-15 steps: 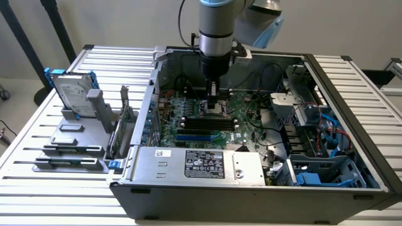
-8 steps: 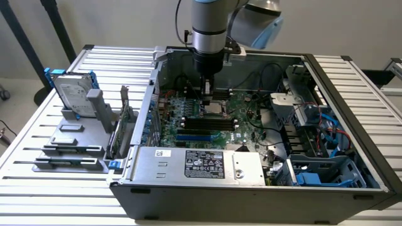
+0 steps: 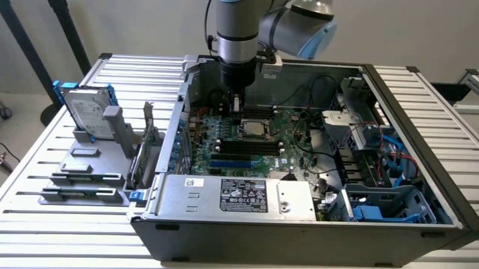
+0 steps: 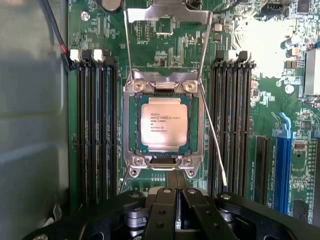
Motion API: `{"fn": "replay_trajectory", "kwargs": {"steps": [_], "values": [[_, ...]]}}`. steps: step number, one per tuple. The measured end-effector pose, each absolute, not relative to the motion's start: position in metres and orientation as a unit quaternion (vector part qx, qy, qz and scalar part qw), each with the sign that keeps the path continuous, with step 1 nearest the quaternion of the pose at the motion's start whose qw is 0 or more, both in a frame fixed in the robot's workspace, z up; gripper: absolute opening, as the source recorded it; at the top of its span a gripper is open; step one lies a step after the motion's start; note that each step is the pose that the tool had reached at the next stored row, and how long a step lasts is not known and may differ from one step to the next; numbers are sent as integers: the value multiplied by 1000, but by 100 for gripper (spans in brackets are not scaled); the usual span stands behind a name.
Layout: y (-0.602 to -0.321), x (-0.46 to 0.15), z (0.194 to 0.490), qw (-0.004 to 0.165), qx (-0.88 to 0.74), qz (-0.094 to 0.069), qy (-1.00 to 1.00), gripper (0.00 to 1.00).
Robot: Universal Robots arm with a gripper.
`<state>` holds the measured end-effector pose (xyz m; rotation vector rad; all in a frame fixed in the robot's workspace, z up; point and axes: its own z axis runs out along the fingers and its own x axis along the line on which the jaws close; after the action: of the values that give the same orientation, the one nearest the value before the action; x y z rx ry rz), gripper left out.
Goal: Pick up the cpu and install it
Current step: 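Place the cpu into insertion slot, then close the cpu cover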
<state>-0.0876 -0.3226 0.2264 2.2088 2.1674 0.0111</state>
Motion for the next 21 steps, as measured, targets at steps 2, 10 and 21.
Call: {"fn": "replay_trajectory", "kwargs": {"steps": [2,10,21], "values": [[-323,-88,226,24,714,4,700,11],[-323,-88,226,24,714,4,700,11],[-324,-60,240,16,714,8,700,11]]}}
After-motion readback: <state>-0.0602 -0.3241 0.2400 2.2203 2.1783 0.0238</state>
